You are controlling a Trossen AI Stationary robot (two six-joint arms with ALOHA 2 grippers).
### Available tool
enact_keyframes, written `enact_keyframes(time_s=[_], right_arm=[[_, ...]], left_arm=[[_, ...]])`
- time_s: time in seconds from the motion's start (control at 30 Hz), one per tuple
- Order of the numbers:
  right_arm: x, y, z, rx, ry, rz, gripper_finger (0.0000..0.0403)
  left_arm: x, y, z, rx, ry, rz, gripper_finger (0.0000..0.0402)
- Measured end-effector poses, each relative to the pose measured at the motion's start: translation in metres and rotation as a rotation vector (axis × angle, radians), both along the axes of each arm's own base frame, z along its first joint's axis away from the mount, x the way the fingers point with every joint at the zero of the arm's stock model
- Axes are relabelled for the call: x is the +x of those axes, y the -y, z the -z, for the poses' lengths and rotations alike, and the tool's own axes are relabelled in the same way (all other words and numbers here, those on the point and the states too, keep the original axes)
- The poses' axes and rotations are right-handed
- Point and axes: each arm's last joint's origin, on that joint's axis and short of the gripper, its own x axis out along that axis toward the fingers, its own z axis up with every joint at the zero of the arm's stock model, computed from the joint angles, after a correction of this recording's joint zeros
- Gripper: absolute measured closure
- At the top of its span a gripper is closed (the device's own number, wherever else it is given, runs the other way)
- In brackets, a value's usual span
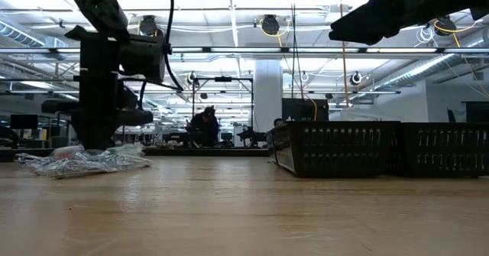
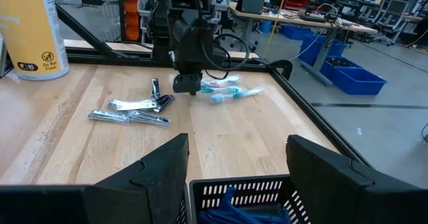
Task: Pick & Place Travel size toiletries
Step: Put the green toothbrush into the bottom right black basket
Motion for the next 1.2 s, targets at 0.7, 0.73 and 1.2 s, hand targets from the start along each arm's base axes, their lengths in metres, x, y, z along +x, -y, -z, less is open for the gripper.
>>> enact_keyframes(time_s=[0.7,0.73,1.2], right_arm=[[0.033,0.012,0.006,0.004,0.115,0.068,0.0165],[0.036,0.013,0.009,0.003,0.114,0.077,0.0165],[0.071,0.047,0.024,0.109,0.345,0.049,0.0165]], left_arm=[[0.084,0.017,-0.117,0.635,0.455,1.001,0.0391],[0.086,0.015,-0.118,0.657,0.474,1.039,0.0394],[0.103,-0.016,-0.126,0.726,0.769,1.312,0.0389]])
